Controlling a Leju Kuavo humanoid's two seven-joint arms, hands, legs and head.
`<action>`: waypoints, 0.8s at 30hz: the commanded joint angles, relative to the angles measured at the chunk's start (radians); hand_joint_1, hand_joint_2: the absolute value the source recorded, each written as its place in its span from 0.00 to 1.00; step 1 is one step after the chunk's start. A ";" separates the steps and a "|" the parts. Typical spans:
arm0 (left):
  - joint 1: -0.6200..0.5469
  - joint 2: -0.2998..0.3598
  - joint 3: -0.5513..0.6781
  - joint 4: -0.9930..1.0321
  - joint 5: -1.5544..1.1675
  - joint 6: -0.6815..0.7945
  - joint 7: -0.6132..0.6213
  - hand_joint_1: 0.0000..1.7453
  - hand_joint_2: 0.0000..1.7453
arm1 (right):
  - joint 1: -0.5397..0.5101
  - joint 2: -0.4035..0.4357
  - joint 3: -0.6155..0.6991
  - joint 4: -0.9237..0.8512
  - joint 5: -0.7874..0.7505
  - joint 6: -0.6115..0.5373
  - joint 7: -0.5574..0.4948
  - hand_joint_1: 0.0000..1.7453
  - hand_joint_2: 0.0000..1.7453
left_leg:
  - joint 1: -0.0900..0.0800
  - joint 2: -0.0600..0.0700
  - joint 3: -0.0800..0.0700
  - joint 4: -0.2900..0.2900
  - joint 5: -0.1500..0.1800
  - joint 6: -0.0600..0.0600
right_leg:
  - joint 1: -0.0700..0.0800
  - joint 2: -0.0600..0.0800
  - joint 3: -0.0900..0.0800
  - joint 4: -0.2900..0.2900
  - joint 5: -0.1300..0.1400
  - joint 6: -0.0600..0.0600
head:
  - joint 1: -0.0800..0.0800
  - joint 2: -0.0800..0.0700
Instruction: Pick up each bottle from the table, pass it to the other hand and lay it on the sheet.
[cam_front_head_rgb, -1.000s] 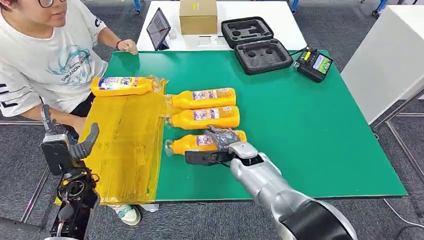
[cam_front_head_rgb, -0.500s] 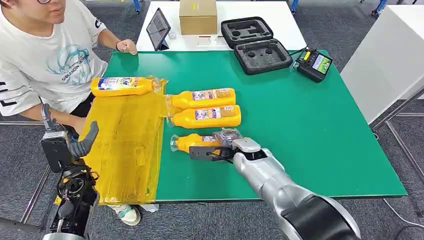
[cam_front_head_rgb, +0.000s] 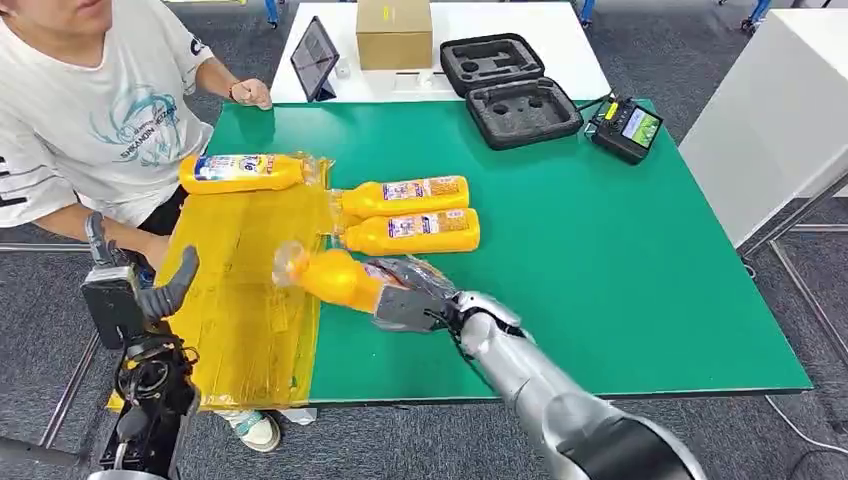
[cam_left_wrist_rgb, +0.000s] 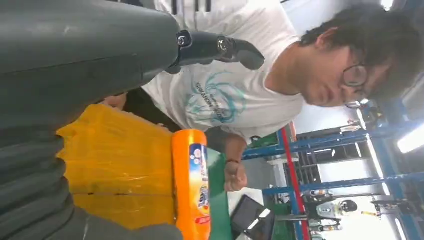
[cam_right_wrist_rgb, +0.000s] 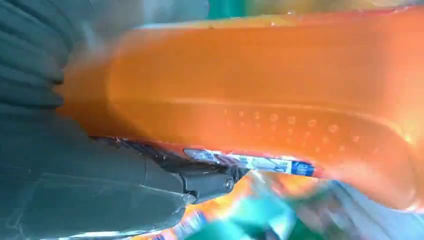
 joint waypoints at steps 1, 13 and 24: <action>0.047 -0.058 0.175 -0.060 0.055 -0.062 0.005 0.00 1.00 | 0.151 -0.001 0.044 -0.436 -0.277 -0.173 -0.010 1.00 1.00 | 0.001 0.001 0.002 0.000 -0.002 -0.001 | 0.000 0.001 0.002 0.000 -0.002 0.000 | -0.001 0.000; 0.083 -0.041 0.044 0.062 0.357 -0.613 0.165 0.00 1.00 | 0.191 -0.066 0.083 -0.370 -0.475 -0.391 -0.010 1.00 1.00 | -0.001 -0.003 0.000 -0.002 0.000 0.000 | -0.001 -0.003 0.000 -0.002 -0.001 0.000 | -0.001 0.000; 0.095 -0.044 -0.216 0.044 0.417 -0.818 0.292 0.00 1.00 | 0.190 -0.016 0.107 -0.216 -0.468 -0.318 -0.010 1.00 1.00 | 0.000 -0.004 0.000 -0.001 -0.002 -0.001 | 0.000 -0.003 0.001 -0.002 -0.002 -0.001 | -0.001 0.000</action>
